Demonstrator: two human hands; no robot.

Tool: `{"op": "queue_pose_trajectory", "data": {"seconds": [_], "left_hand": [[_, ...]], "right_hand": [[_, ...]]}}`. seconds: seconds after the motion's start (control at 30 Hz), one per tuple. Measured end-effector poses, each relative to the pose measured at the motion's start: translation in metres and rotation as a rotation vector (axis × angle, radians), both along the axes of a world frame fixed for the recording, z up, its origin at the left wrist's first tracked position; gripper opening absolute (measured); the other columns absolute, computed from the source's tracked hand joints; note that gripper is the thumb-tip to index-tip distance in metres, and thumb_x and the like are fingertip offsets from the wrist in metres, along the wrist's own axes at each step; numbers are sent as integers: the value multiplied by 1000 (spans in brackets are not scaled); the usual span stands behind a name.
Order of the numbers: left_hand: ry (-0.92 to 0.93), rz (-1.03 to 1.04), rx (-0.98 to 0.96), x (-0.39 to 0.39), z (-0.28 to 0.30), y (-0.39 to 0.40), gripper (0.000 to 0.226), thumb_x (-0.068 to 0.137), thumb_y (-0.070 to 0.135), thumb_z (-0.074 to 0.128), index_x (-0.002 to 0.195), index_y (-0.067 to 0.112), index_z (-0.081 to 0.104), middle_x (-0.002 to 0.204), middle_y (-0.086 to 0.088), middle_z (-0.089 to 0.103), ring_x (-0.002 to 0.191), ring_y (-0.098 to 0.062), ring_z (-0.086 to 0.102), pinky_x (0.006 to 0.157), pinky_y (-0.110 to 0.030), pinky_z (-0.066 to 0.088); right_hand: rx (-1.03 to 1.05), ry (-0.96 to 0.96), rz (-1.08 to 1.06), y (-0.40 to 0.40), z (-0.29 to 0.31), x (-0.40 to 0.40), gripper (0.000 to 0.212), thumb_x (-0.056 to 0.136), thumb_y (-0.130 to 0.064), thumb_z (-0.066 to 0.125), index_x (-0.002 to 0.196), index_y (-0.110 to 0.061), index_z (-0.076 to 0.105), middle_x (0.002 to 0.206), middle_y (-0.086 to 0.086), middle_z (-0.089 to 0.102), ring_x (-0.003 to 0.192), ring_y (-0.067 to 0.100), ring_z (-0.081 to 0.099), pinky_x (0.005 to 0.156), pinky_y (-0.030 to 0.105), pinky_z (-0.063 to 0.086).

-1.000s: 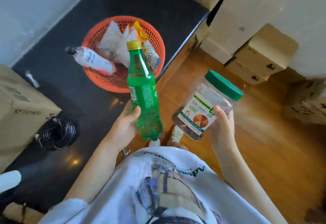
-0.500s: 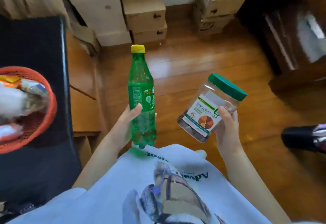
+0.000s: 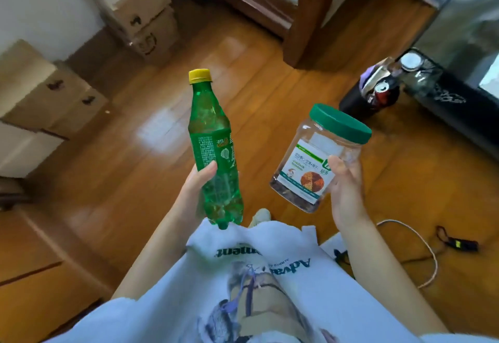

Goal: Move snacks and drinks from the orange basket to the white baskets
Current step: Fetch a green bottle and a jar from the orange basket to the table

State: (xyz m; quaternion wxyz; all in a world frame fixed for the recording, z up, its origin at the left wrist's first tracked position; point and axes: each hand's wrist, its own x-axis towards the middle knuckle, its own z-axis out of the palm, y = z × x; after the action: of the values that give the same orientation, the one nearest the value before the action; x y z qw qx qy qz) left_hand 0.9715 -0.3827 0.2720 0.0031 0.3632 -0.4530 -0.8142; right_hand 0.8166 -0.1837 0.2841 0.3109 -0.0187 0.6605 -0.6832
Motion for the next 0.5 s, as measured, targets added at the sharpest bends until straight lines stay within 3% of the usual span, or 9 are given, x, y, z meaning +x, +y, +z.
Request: {"op": "queue_pose_trajectory", "data": {"seconds": [0.17,0.3,0.5], "left_hand": [[7,-155,-19,-81,2,9,86,49,64,77,119,20,54,104,-5,69,92,-21,69,69,-31,56],[-5,-272,-57,-154,-3,9,94,46,69,74,123,20,52,118,-14,63,102,-27,64,78,-35,57],[52,-400,-28,-286,-6,6,87,50,65,75,122,21,54,113,-11,60,91,-24,62,73,-36,56]], "right_hand": [[-37,-46,-159,33,-5,-48,43,78,-39,56,119,-45,43,124,-9,60,112,10,61,80,30,56],[-29,-43,-252,44,-7,-99,52,76,-42,56,125,-40,38,130,-4,56,114,11,60,86,33,55],[-50,-2,-378,45,-1,-197,46,78,-36,55,122,-37,41,127,-5,59,113,11,61,87,33,55]]}}
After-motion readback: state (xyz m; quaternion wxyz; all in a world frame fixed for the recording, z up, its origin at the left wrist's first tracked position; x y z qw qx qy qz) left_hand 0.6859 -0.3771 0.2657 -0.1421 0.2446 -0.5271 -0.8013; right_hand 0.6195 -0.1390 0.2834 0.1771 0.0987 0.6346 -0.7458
